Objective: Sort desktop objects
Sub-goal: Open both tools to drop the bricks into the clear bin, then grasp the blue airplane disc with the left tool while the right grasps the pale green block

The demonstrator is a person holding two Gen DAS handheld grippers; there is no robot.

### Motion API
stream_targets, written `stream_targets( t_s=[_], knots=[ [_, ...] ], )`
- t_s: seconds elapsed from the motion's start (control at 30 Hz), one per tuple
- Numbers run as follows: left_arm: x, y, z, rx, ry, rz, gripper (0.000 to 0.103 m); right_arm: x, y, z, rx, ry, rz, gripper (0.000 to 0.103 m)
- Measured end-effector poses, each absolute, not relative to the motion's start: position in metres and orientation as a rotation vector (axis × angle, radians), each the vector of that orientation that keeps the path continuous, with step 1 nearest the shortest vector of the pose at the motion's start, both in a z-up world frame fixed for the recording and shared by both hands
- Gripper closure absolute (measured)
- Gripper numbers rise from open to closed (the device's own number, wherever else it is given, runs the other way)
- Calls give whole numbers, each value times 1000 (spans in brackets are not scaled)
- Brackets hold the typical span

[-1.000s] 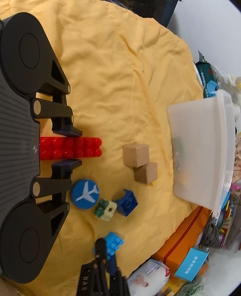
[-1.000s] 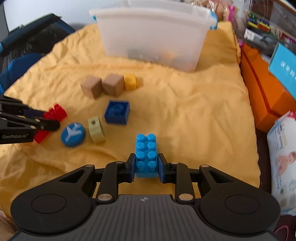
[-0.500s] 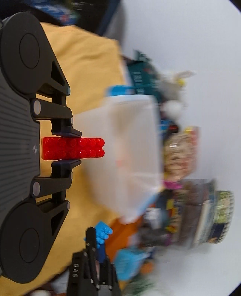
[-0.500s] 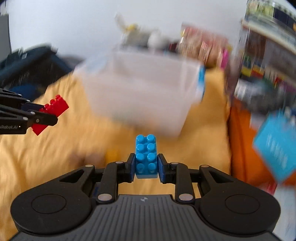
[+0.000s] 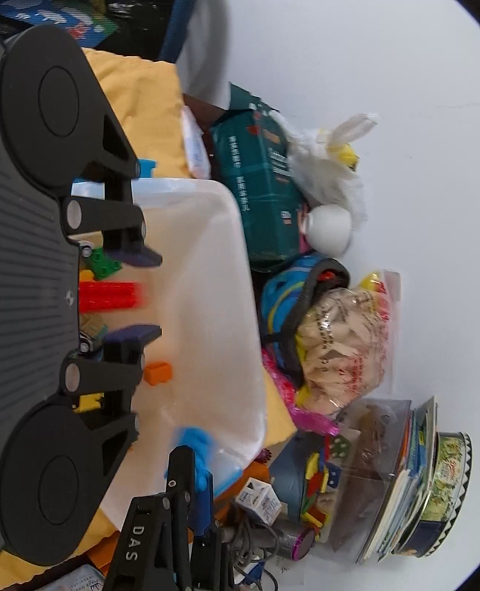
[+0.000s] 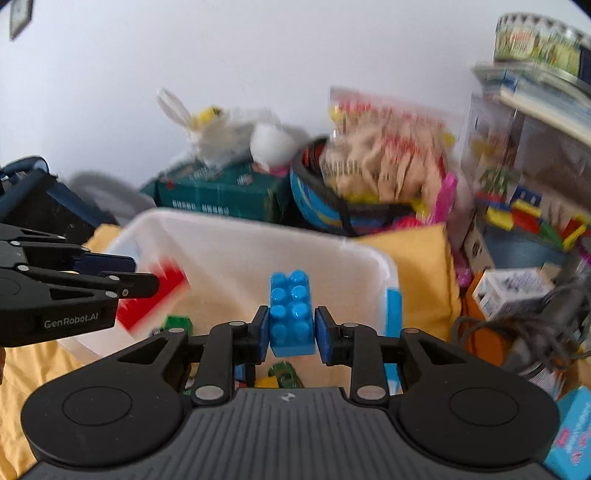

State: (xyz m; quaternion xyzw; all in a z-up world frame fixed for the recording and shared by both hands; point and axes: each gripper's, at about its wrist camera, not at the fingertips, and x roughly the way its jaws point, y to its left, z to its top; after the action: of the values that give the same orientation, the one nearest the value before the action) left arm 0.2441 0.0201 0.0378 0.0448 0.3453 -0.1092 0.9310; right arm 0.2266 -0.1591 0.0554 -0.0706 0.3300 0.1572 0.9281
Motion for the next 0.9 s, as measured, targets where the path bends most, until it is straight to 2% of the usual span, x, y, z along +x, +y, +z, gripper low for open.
stream_targets(
  t_s=[0.27, 0.3, 0.37, 0.43, 0.47, 0.6, 0.77, 0.9],
  knots=[
    [197, 27, 58, 53, 634, -267, 51, 212, -164, 57, -159, 667, 330, 72],
    [184, 28, 61, 48, 615, -277, 48, 206, -166, 60, -161, 657, 336, 71],
    [158, 30, 64, 35, 586, -290, 35, 194, -168, 65, -170, 631, 352, 68],
    [128, 33, 59, 30, 569, -308, 34, 170, -174, 71, -184, 595, 386, 59],
    [115, 33, 53, 41, 577, -315, 34, 158, -177, 71, -192, 581, 397, 59],
    [70, 27, 12, 76, 677, -349, 34, 114, -185, 50, -269, 615, 427, 60],
    [34, 9, -39, 101, 826, -395, 34, 73, -188, -1, -298, 785, 497, 66],
    [19, -5, -59, 128, 873, -448, 34, 58, -184, -29, -267, 880, 519, 65]
  ],
)
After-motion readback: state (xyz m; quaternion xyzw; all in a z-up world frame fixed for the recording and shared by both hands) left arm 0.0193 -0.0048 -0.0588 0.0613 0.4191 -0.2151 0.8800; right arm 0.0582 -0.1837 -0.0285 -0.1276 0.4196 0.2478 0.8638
